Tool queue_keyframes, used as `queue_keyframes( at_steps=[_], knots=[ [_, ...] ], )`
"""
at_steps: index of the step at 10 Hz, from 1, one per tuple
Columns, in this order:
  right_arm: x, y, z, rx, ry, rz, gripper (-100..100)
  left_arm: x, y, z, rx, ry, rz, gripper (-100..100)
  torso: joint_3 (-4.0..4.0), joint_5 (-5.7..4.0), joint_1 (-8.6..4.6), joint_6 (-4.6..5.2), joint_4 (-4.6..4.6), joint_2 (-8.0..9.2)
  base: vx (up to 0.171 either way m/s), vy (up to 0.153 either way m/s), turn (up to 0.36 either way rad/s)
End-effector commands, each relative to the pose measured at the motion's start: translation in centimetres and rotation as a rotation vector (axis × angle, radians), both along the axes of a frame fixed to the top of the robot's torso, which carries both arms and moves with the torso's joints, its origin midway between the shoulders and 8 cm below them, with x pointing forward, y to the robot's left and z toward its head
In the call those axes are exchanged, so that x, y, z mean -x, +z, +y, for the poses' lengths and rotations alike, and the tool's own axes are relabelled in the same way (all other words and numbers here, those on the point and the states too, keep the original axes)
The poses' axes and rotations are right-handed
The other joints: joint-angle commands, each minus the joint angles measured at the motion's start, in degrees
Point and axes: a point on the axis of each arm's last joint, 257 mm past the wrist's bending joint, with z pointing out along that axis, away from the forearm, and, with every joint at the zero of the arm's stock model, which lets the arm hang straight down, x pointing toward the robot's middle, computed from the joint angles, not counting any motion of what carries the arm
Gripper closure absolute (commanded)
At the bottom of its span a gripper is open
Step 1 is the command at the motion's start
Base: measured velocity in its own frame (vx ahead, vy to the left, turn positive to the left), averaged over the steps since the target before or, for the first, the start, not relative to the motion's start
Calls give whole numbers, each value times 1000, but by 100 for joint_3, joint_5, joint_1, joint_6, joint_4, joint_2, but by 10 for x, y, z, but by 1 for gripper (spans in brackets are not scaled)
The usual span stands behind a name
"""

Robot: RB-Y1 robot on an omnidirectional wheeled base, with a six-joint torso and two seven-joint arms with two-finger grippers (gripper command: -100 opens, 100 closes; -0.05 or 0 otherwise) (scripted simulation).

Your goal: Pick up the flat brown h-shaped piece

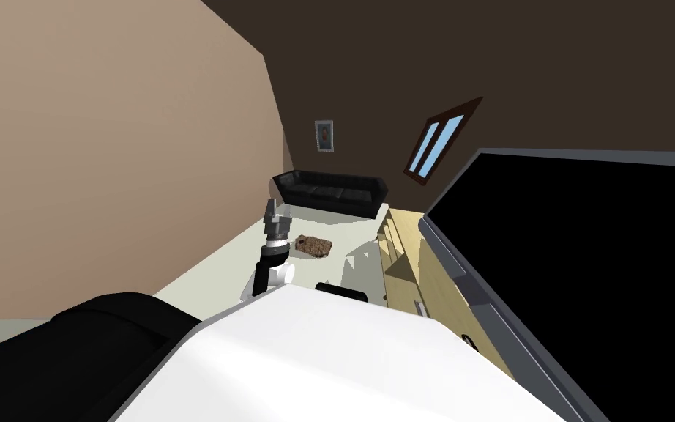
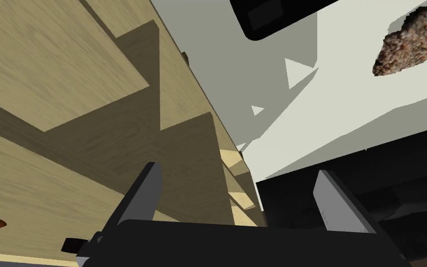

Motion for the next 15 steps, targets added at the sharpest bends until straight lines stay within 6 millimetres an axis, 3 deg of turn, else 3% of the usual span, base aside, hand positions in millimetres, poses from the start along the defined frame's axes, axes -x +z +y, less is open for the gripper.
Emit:
queue_keyframes(
  at_steps=[1, 3, 4, 5, 6, 9, 12, 13, 14, 15],
  knots=[
    [43, -5, -14, 54, 53, 90, -100, 0, 0, 0, 0, 0, 0, 0, 0, 0, 0, 0, 0, 0, 8, -65, 310],
    [86, -9, -31, 106, 120, 183, -100, 0, 0, 0, 0, 0, 0, 0, 1, 0, -2, 1, 1, 3, -10, -81, 284],
    [86, -9, -31, 106, 120, 183, -100, 0, 0, 0, 0, 0, 0, 0, 3, -1, -4, 2, 1, 6, -14, -56, 107],
    [122, -9, -47, 150, 184, 260, -100, 0, 0, 0, 0, 0, 0, 0, 4, 0, 7, 7, 2, 7, -28, -63, 392],
    [122, -9, -47, 150, 184, 260, -100, 0, 0, 0, 0, 0, 0, 0, 6, 2, 4, -1, 2, 11, -29, -80, 152],
    [172, -6, -72, 209, 311, 373, -100, 0, 0, 0, 0, 0, 0, 0, 7, -3, -13, 1, 3, 11, -48, -118, 210],
    [177, -5, -74, 216, 332, 386, -100, 0, 0, 0, 0, 0, 0, 0, 12, -7, -16, 8, 7, 19, -55, -104, 89],
    [177, -5, -73, 214, 335, 385, 0, 0, 0, 0, 0, 0, 0, 0, 6, -6, 5, 8, 5, 7, -3, -5, 2],
    [177, -12, -72, 212, 328, 385, -100, 0, 0, 0, 0, 0, 0, 0, 6, -7, 5, 8, 6, 6, -6, 4, 42],
    [177, -16, -73, 213, 324, 387, -100, 0, 0, 0, 0, 0, 0, 0, 8, -10, 0, 6, 8, 8, -10, 7, 67]
  ],
)
